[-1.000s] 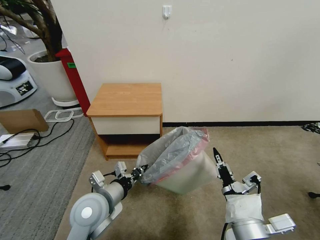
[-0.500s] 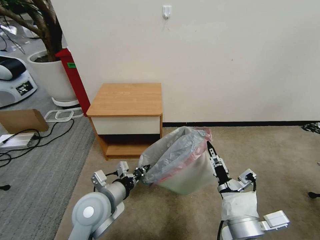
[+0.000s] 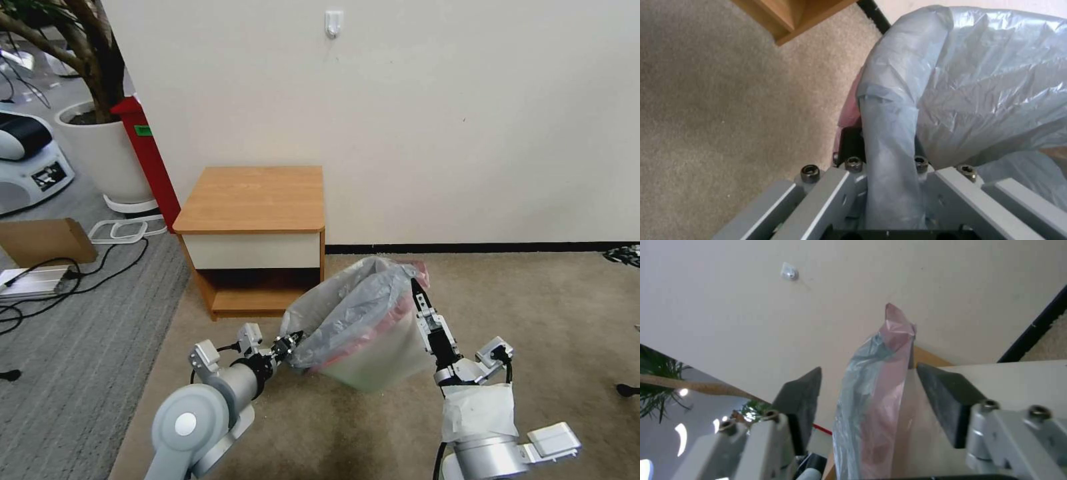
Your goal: Pick up the garbage bag from the table and place it over the trash can.
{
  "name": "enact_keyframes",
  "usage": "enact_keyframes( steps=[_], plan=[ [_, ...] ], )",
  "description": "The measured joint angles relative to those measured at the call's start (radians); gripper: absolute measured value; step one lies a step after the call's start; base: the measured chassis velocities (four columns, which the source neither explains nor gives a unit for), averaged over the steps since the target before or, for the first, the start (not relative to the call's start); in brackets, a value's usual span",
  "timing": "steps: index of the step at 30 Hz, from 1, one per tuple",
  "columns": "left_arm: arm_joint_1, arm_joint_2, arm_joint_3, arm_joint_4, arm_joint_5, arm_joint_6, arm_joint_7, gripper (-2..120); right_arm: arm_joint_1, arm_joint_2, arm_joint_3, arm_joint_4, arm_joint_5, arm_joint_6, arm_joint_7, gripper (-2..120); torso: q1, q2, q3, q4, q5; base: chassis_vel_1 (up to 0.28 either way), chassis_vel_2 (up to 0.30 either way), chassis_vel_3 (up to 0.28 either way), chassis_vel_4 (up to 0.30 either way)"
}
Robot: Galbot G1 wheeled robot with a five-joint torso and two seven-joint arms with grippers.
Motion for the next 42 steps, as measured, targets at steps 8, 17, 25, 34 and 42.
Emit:
enact_keyframes(
  steps=[8,17,25,34,42],
  plan=[
    [-0.003,-0.003,0.001,-0.007,0.0,0.0,0.0,3,0.004,0.002,-0.01,-0.009,-0.015,-0.001,-0.006,28,0.0,0.0,0.0,0.0,0.0,0.0,0.0,0.0,0.0],
    [0.002,-0.007,0.01,-0.01,0.021,-0.002,0.001,3,0.008,0.002,-0.009,-0.018,-0.025,0.004,-0.01,0,0.0,0.0,0.0,0.0,0.0,0.0,0.0,0.0,0.0],
    [0.007,-0.008,0.015,-0.009,0.031,-0.004,0.005,3,0.01,0.002,-0.007,-0.02,-0.028,0.015,-0.01,0,0.0,0.0,0.0,0.0,0.0,0.0,0.0,0.0,0.0],
    [0.008,-0.01,0.02,-0.02,0.031,-0.006,0.006,3,0.002,-0.004,0.003,-0.04,-0.108,0.033,-0.006,0,0.0,0.0,0.0,0.0,0.0,0.0,0.0,0.0,0.0],
    [0.006,-0.005,0.018,-0.032,0.029,-0.007,0.008,3,-0.006,-0.018,0.016,-0.051,-0.224,0.031,0.026,0,0.0,0.0,0.0,0.0,0.0,0.0,0.0,0.0,0.0]
  ],
)
